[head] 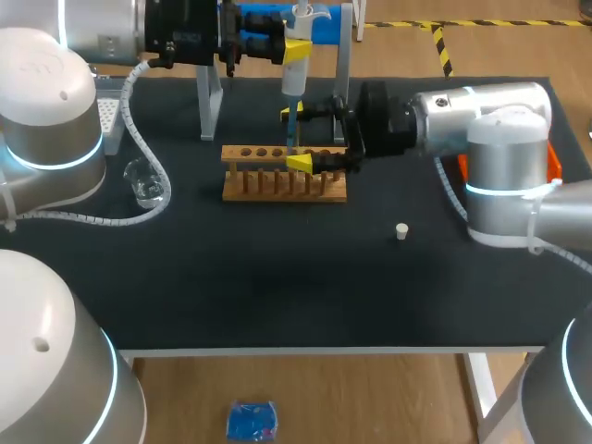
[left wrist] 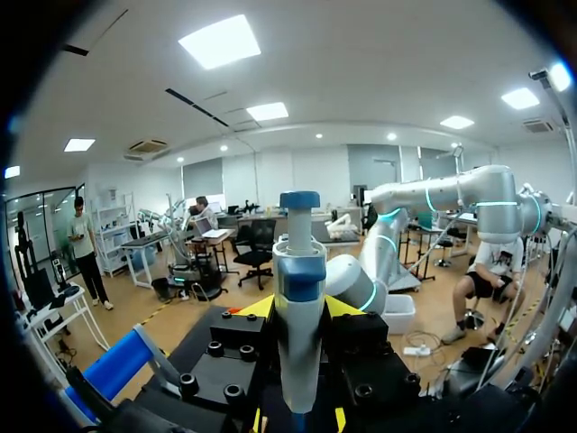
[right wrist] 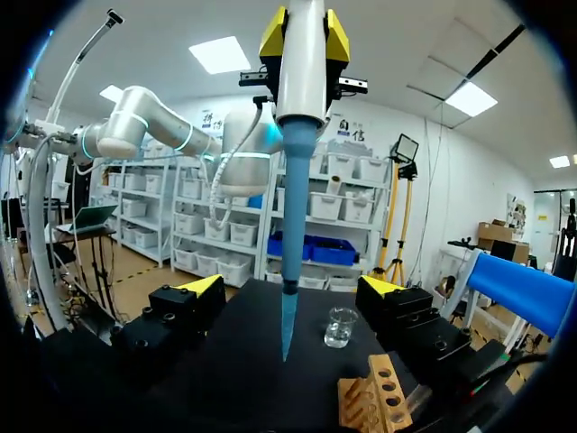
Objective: Invert the test tube, pick up the pipette, mount the tip to pipette, aspirate from beaker and dispense into the tube, eject the tip, return the pipette, and cap with the stopper.
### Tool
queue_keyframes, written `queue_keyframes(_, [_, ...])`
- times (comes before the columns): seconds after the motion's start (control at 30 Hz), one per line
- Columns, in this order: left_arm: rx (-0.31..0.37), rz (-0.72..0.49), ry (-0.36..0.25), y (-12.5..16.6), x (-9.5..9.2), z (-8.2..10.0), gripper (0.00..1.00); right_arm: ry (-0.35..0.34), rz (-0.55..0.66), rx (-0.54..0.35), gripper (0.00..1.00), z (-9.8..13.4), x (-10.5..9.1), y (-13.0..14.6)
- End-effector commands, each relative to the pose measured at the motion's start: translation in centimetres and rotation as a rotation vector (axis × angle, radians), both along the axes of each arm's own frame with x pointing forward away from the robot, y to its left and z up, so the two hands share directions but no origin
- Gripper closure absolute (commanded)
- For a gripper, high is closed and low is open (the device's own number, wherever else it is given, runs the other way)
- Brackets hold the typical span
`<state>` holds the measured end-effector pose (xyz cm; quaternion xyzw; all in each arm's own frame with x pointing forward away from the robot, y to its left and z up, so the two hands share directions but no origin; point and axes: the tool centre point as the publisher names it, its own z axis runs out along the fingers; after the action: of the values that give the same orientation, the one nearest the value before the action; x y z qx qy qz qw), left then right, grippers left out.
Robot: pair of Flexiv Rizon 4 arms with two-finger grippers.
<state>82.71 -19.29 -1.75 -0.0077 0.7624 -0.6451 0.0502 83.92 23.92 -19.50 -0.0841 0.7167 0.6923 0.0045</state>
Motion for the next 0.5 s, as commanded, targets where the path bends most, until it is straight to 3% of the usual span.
queue_keyframes(0.03, [-0.004,0.001,-0.002,0.0,0.0,0.0,1.0,-0.004,0.044,-0.053,0.0,-0.1,0.3,-2.3])
queue_keyframes(0.5, [-0.004,0.001,-0.002,0.0,0.0,0.0,1.0,-0.003,0.073,-0.184,0.0,-3.4,-0.8,-6.6])
